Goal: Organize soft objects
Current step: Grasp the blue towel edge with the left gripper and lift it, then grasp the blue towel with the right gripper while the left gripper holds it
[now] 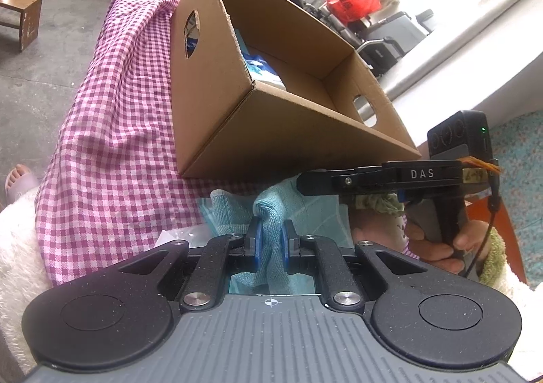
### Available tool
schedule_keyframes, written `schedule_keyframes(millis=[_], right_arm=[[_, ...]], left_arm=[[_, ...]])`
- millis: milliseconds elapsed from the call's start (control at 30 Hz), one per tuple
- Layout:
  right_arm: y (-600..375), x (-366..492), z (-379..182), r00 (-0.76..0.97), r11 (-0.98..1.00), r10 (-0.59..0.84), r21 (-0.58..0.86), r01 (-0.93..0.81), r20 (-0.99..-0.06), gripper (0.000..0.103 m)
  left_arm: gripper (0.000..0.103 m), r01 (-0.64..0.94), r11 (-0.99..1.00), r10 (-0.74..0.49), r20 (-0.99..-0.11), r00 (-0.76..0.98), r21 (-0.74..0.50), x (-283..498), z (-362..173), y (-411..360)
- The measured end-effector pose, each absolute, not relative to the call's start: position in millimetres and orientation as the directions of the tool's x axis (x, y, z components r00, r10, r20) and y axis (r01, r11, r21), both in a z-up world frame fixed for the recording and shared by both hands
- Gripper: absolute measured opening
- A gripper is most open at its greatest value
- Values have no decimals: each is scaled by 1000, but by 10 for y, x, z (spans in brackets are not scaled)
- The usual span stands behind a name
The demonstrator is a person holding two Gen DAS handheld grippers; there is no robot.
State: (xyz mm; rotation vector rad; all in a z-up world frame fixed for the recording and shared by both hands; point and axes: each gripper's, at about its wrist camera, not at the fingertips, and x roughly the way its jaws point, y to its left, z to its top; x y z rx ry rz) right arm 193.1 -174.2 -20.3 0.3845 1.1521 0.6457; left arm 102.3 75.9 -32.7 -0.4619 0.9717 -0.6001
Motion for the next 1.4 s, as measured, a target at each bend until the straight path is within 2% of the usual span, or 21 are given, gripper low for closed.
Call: schedule_keyframes(millis=[33,100,133,200,300,533,633,733,833,900,1033,1233,1400], right_arm=[[-1732,1930,-220,250,758,651,595,-269,-716,64],[-1733,1917,-236,233,750,660,608,-261,-714,53],[-1740,1900,-229,231,747,664,612,-260,-712,50],[-1746,1838,-159,238,749,661,603,-275,-712,27],[-1781,1716,36,274,738,673,602,-305,-687,15],[-1813,1391,790,471,731,681,488,-476,-561,12],[-1790,1286,1022,544,734,677,396,-551,-496,12],[-1771,1141,1008,577,728,679,318,-607,-453,12],[-1732,991,795,575,733,662,256,-630,-480,12],[-1713,876,599,547,729,658,258,-634,-517,12],[-1713,629,344,477,706,675,306,-639,-563,12],[-1796,395,310,417,668,710,356,-654,-567,12],[-1889,527,206,332,652,738,494,-575,-587,12]], left_arm=[[10,265,745,-660,-619,426,-612,1023,-329,763],[10,268,742,-663,-615,426,-615,1024,-333,768],[10,266,741,-665,-614,426,-617,1023,-335,770],[10,262,738,-666,-611,427,-622,1025,-331,762],[10,265,737,-667,-603,439,-622,996,-268,755],[10,323,730,-668,-529,523,-602,931,200,714],[10,385,744,-653,-472,593,-546,906,520,684],[10,441,764,-633,-416,653,-470,841,702,621],[10,447,786,-610,-425,668,-426,767,599,550],[10,435,787,-611,-456,647,-438,708,416,538],[10,397,791,-607,-515,605,-465,493,78,586],[10,378,789,-609,-541,580,-484,167,-12,663],[10,379,784,-618,-555,557,-492,40,-72,650]])
